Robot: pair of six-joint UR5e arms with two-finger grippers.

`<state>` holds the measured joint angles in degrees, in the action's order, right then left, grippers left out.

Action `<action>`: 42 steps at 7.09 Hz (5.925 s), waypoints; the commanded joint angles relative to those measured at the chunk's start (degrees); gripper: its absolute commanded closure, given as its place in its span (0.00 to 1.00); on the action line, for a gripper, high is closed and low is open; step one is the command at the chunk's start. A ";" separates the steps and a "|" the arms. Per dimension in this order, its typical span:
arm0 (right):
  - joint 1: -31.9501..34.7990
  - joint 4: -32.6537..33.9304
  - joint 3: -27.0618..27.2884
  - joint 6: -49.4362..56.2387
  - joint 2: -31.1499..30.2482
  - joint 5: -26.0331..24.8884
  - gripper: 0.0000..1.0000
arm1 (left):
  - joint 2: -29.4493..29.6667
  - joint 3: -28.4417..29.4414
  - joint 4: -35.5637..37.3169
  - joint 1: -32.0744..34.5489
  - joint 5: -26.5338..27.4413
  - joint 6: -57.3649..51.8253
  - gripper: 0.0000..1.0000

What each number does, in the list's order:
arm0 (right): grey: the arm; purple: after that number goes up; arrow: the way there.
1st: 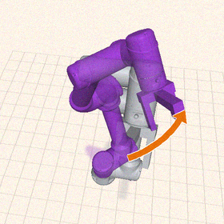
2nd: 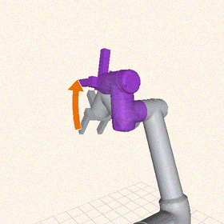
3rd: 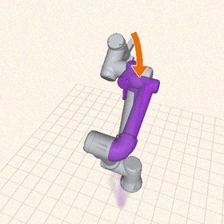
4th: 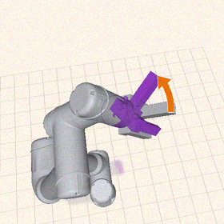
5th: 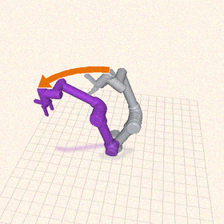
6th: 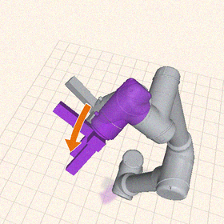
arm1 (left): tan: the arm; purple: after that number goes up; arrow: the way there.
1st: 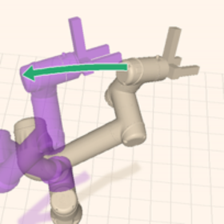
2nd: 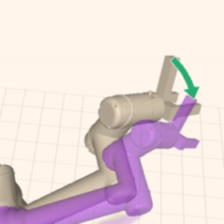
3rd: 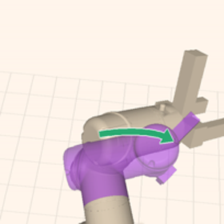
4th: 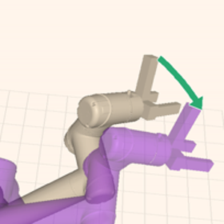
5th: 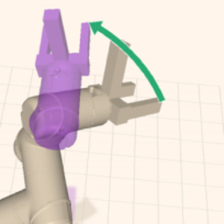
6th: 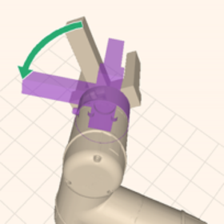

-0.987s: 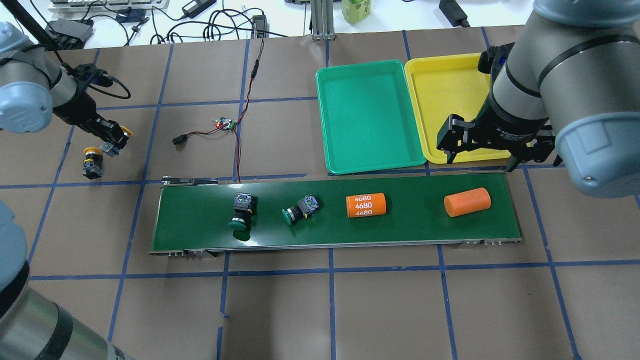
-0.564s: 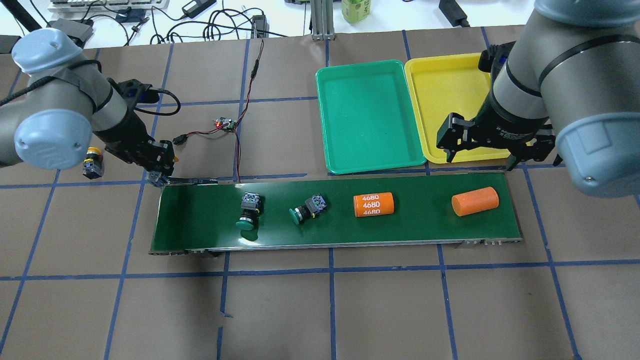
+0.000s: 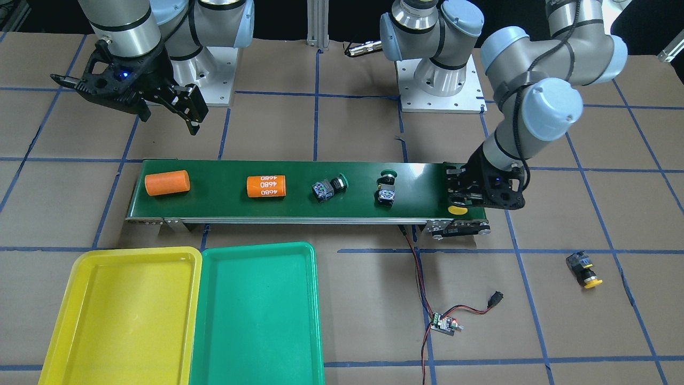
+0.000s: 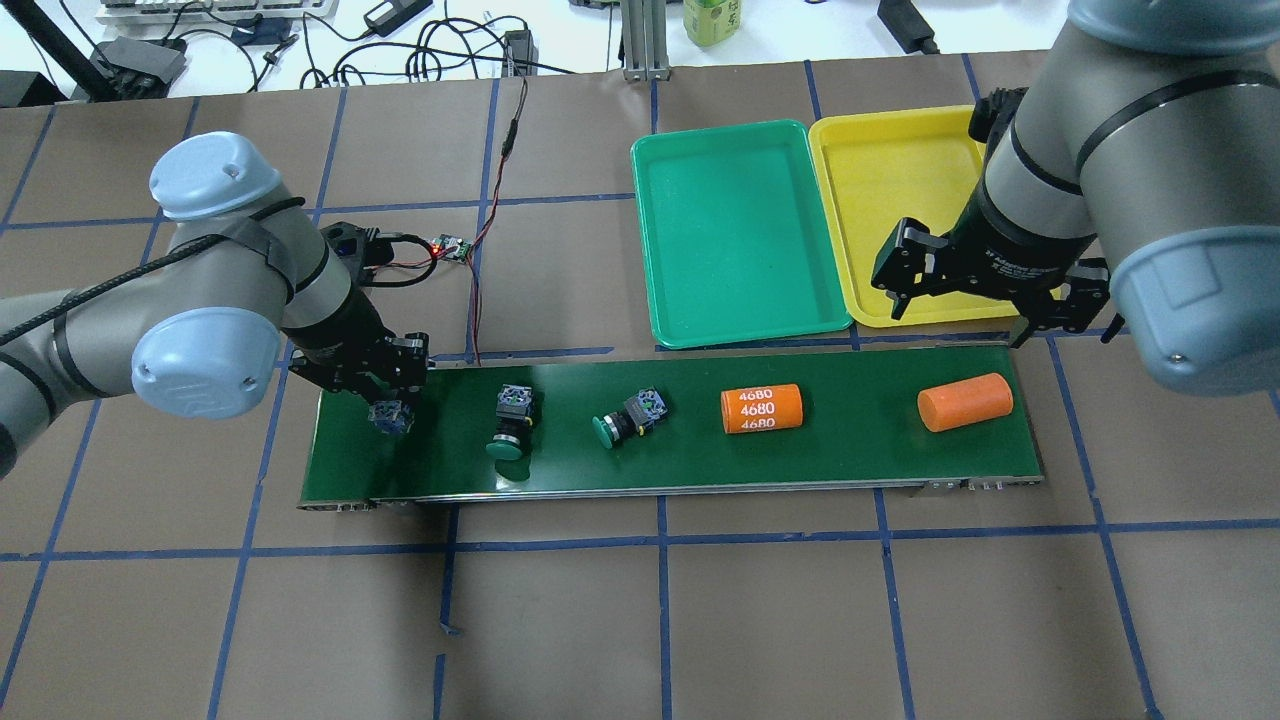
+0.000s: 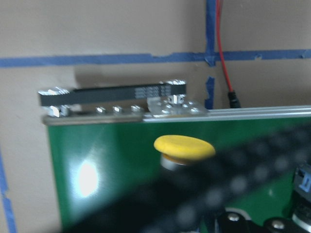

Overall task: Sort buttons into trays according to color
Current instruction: 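Place the yellow-capped button on the belt and open the left gripper, then grasp the last yellow button with left gripper while right gripper lowers, then place yellow button on belt with left while right grasps green-capped button, then drop green-capped button into green tray with right while left withdraws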

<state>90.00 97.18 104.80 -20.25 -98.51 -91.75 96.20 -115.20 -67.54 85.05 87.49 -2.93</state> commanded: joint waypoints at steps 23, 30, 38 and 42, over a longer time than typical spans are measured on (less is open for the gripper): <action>7.56 12.21 9.10 -48.90 4.28 8.08 0.00 | -1.52 5.82 -8.41 0.09 0.05 -5.54 1.00; 9.93 21.82 9.63 -50.06 16.76 6.59 0.00 | -4.95 0.29 -1.08 1.78 0.93 -4.18 0.00; 9.14 21.56 8.32 -47.61 19.41 3.78 1.00 | -7.16 30.73 -28.00 2.04 1.45 3.20 0.00; 6.87 22.08 -7.81 -36.46 26.74 2.28 1.00 | -7.33 28.12 -29.66 2.13 5.41 -0.72 0.00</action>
<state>98.08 118.95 102.55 -60.15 -76.38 -89.28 89.08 -85.62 -96.32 87.12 92.63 -1.24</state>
